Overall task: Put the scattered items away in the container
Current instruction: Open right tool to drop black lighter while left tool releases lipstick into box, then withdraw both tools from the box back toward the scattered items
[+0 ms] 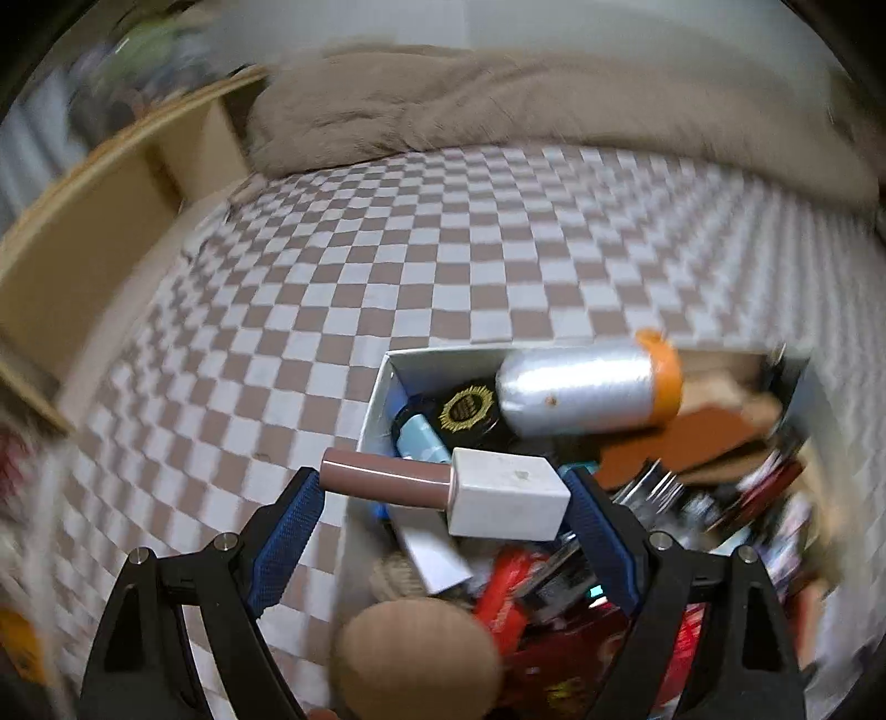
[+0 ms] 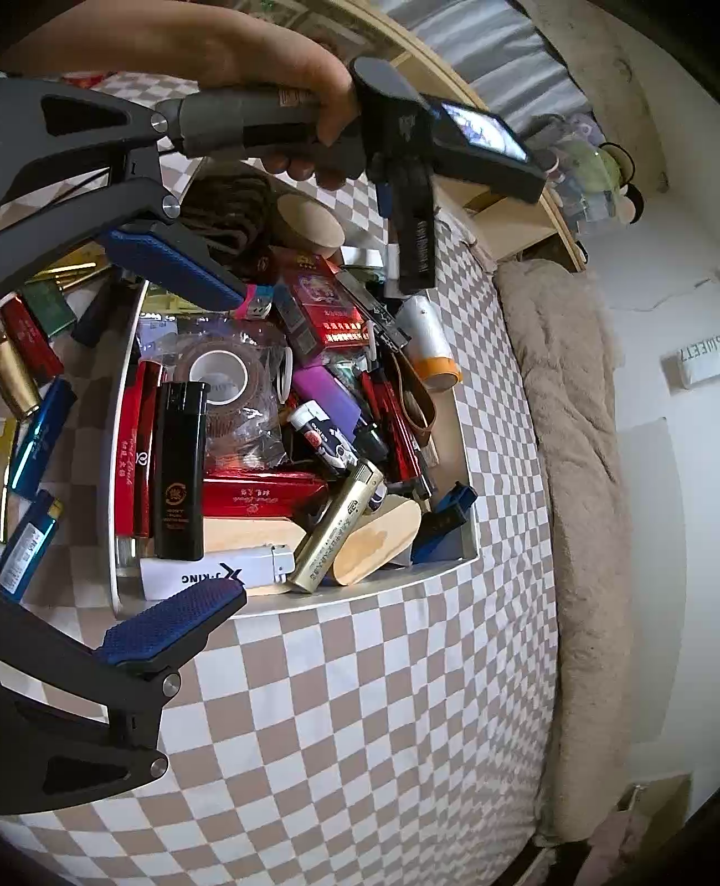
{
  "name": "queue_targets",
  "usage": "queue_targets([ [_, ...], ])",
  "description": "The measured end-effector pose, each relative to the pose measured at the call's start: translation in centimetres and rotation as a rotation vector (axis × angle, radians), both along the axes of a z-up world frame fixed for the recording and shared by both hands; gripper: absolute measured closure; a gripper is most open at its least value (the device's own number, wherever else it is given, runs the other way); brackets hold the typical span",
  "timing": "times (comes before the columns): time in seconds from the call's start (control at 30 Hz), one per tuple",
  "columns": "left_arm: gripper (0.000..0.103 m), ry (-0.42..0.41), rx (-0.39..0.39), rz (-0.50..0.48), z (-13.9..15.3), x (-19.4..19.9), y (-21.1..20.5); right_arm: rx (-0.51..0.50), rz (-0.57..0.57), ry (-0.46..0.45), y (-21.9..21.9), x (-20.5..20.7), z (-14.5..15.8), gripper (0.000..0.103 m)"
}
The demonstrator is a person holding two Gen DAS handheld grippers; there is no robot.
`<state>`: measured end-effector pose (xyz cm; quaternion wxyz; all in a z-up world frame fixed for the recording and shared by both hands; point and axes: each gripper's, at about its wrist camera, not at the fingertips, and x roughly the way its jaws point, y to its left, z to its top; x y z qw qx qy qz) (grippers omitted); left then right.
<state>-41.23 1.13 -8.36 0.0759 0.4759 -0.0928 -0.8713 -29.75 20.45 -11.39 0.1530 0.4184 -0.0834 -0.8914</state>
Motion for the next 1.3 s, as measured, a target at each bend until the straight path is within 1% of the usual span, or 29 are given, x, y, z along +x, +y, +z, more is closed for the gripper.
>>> queue_targets([
  [0.03,0.015,-0.018,-0.038,-0.025,-0.2,0.0,0.3,-0.003,-0.001,-0.002,0.0,-0.1,0.0,0.006],
  [0.17,0.015,-0.064,-0.113,-0.121,-0.5,-0.3,1.2,-0.014,-0.003,-0.009,0.1,-0.3,-0.2,0.006],
  [0.23,0.015,-0.072,-0.149,-0.176,-0.5,-0.4,1.9,-0.015,-0.003,-0.010,0.1,-0.3,-0.2,0.006],
  [0.33,0.015,-0.085,-0.243,-0.268,-0.8,-0.5,3.2,-0.017,0.000,-0.010,0.1,-0.3,-0.2,0.006],
  [0.37,0.015,-0.089,-0.254,-0.283,-0.7,-0.6,3.3,-0.019,-0.001,-0.010,0.2,-0.3,-0.2,0.006],
  [0.43,0.015,-0.103,-0.224,-0.300,-0.3,-1.1,3.1,-0.025,0.000,-0.011,0.2,-0.4,-0.2,0.006],
  [0.5,0.014,-0.103,-0.174,-0.277,0.4,-1.6,2.3,-0.033,0.000,-0.014,0.3,-0.4,-0.2,0.006],
  [0.6,0.009,-0.083,-0.124,-0.243,1.6,-1.8,1.4,-0.036,-0.002,-0.017,0.5,-0.5,-0.2,0.006],
  [0.63,0.008,-0.083,-0.107,-0.229,1.9,-1.8,0.9,-0.037,-0.002,-0.018,0.5,-0.5,-0.2,0.006],
  [0.83,0.008,-0.085,-0.056,-0.185,2.2,-1.5,-0.1,-0.042,0.004,-0.019,0.5,-0.5,-0.1,0.006],
  [0.93,0.008,-0.068,-0.039,-0.180,2.3,-0.4,-0.3,-0.042,0.007,-0.019,0.4,-0.4,-0.1,0.006],
  [1.0,0.008,-0.041,-0.032,-0.174,2.5,0.6,-0.3,-0.037,0.009,-0.016,0.4,-0.3,-0.1,0.006],
  [1.3,0.008,0.039,0.061,-0.186,4.2,5.7,-0.1,-0.020,0.003,0.004,0.4,0.1,0.5,0.006],
])
